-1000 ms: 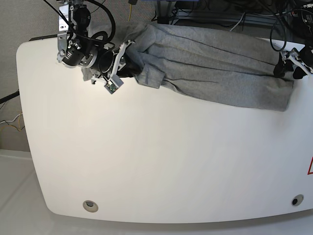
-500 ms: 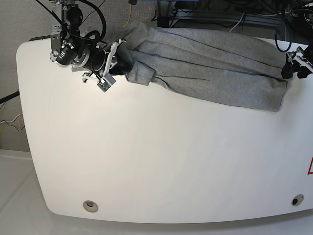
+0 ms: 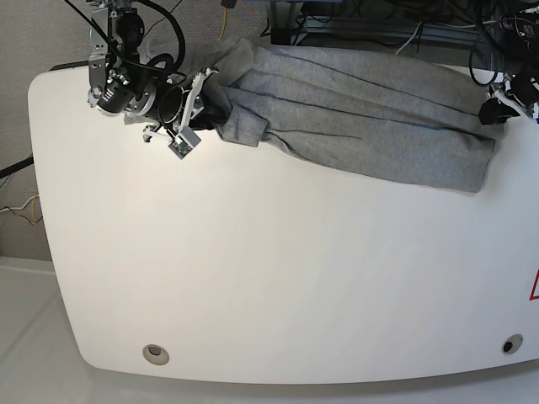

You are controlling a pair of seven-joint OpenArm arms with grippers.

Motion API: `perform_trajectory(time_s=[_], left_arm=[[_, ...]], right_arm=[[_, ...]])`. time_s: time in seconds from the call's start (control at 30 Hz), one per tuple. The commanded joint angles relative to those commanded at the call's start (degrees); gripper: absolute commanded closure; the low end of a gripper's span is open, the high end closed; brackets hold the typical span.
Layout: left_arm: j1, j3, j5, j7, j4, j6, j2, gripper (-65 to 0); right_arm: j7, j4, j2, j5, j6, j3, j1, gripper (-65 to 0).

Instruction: Fold the T-shirt properly

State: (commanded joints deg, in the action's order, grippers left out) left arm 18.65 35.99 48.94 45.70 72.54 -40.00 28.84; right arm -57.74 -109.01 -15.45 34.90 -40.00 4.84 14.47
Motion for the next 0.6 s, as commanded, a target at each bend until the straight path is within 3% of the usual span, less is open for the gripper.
perform_trajectory(time_s=[0.07,0.1,0.17,0.6], left_arm=[[-0.1,-0.3,0.0,-0.2,-0.1,0.0,0.0,-10.0],[-0.1,-1.0,-0.9,2.0,-0.3,0.1,-2.9,-11.0],[-0.1,-1.0,-0.9,2.8,-0.3,0.1,-3.7,-11.0],[-3.0,-0.9,-0.9,9.2,-0.3,0.1,-4.1,-11.0]], right_arm=[[0.0,0.0,0.1,0.1,0.00,0.0,0.0,-5.4],[-1.3,0.9,1.6,0.2,0.00,-0.2,-0.4,-5.9],[-1.3,1.1,2.3,1.2,0.00,-0.2,-0.7,-5.9],[-1.4,1.2,2.7,3.5,0.22,-0.2,-1.2,-5.9]])
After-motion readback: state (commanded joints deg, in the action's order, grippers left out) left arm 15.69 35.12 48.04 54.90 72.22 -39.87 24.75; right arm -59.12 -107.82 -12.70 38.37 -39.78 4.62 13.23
